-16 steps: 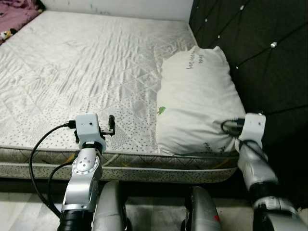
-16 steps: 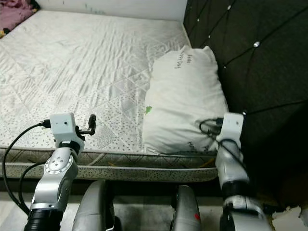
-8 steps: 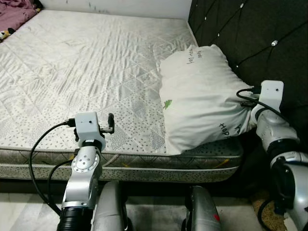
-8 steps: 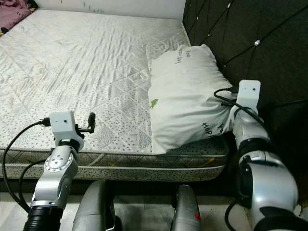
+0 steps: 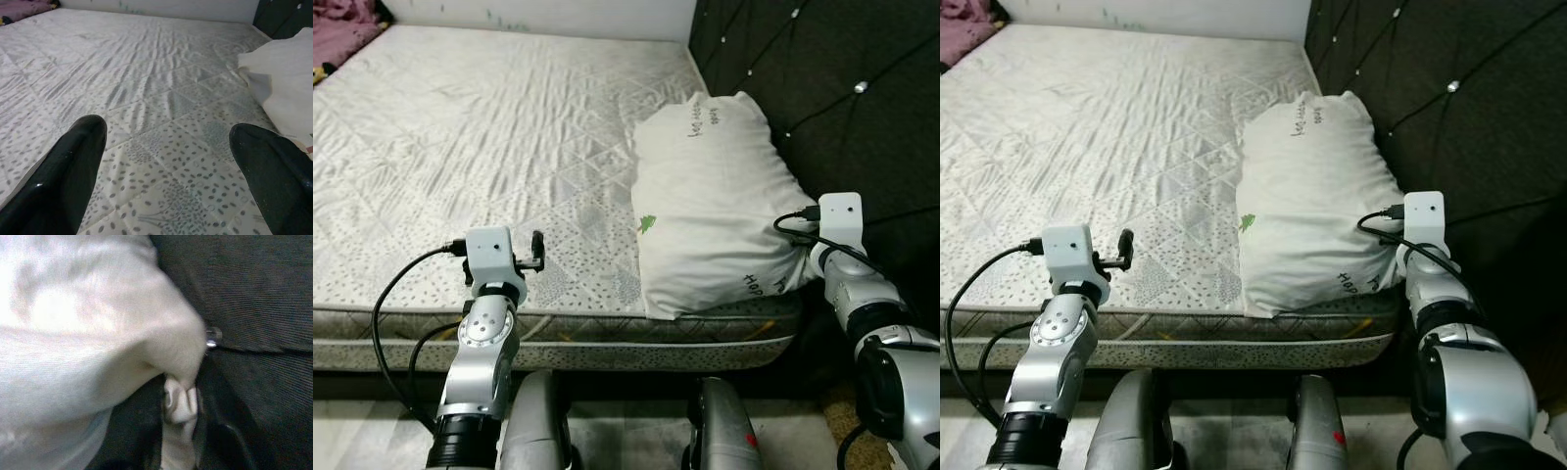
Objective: Clean up the room
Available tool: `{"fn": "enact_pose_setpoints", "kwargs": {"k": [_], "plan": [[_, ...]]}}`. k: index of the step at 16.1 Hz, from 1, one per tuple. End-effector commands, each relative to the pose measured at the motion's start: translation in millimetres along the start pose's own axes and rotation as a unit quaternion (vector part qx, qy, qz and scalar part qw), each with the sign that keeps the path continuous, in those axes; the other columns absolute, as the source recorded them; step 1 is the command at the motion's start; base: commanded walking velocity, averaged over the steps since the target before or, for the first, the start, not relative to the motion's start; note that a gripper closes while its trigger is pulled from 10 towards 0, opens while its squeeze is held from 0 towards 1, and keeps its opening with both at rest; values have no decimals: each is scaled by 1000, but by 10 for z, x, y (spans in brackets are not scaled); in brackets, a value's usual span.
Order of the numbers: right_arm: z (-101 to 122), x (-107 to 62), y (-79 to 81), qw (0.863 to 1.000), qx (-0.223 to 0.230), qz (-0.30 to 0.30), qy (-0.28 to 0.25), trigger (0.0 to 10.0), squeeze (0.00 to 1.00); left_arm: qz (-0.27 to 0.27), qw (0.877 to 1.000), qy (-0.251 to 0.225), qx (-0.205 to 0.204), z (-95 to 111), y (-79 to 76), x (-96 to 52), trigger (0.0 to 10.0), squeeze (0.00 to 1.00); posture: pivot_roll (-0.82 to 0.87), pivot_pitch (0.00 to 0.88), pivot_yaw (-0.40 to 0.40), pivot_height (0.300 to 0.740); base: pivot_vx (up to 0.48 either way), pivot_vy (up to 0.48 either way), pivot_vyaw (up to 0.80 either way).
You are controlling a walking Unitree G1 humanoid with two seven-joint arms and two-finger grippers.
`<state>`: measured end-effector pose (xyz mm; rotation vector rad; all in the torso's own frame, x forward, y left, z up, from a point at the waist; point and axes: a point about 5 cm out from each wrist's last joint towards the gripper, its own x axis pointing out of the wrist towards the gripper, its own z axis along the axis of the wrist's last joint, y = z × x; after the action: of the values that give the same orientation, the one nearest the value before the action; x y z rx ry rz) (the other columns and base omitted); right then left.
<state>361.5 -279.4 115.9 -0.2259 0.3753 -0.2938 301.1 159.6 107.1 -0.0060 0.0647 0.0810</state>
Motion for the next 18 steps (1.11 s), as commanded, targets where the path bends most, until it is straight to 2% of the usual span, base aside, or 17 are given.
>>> {"fn": "enact_pose_setpoints", "kwargs": {"k": [1,3,5,7,8,10,14,15,17,18], "plan": [[4,-4,-2,1000,12,-12,-11,10000,1000,-3,1000,-5,4,28,5,39,10000,0,72,0,10,577,0,0,0],[-15,-5,-72,1000,11,-27,-5,10000,1000,-2,1000,-7,6,31,20,66,10000,0,69,0,6,577,0,0,0],[-11,-11,-226,999,20,-51,-4,10000,1000,1,1000,-9,7,18,37,86,10000,0,60,0,0,577,0,0,0],[-77,-24,-260,998,28,-58,-1,10000,1000,2,1000,-11,3,4,16,82,10000,0,53,0,-4,577,0,0,0],[-173,-40,-208,998,40,-55,7,10000,1000,3,1000,-15,-3,-1,-1,88,10000,0,46,0,-8,577,0,0,0],[-361,-92,9,998,56,-26,6,10000,1000,2,1000,-26,-8,20,-1,94,10000,0,39,0,-6,577,0,0,0],[-585,-258,435,998,55,37,2,10000,1000,-2,999,-35,-6,54,36,175,10000,0,19,0,6,577,0,0,0],[-641,-322,493,997,57,49,0,10000,1000,-1,999,-37,-5,67,50,196,10000,0,15,0,8,577,0,0,0],[-667,-451,534,996,49,61,-32,10000,1000,1,999,-45,-4,96,75,229,10000,0,8,0,10,577,0,0,0],[-579,-592,527,992,45,68,-98,10000,1000,4,999,-53,-7,126,90,244,10000,0,6,0,14,577,0,0,0]]}}
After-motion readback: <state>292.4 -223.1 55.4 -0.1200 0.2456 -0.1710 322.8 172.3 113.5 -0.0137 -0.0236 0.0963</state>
